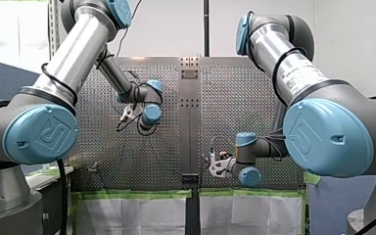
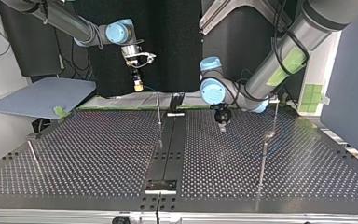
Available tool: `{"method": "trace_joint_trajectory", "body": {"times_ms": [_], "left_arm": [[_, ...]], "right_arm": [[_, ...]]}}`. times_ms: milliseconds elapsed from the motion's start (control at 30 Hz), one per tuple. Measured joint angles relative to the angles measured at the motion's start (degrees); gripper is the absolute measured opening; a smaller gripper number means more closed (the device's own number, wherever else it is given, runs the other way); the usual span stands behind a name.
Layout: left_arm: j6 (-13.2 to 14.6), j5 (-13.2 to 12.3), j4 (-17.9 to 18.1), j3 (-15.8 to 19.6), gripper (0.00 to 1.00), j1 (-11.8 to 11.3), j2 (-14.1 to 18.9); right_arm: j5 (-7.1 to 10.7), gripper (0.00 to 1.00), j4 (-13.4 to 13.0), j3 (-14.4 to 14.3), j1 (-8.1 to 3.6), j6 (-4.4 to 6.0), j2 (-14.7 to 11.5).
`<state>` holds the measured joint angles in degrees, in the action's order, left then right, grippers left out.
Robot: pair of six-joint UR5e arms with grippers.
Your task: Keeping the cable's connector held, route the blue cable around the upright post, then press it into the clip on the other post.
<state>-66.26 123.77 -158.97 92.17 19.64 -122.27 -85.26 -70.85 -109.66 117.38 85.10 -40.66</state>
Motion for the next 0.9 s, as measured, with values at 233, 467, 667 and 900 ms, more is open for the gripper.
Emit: {"method": "trace_joint_trajectory", "body": {"times_ms": [233,467,667,900], "left_arm": [[-0.68,2.48,-1.24,0.0,1.0,0.81,-0.85],[-1.11,3.32,-1.63,0.0,1.0,1.51,-3.19],[-1.37,3.65,-1.68,0.0,1.0,1.74,-5.38],[-1.79,3.89,-2.0,0.01,1.0,2.25,-6.32]], "right_arm": [[0.0,0.0,0.07,0.01,0.0,0.08,0.0],[0.0,0.0,0.06,0.01,0.0,0.17,0.0],[0.0,0.0,-0.01,0.0,0.0,0.17,0.0],[0.0,0.0,-0.08,0.0,0.0,0.17,0.0]]}}
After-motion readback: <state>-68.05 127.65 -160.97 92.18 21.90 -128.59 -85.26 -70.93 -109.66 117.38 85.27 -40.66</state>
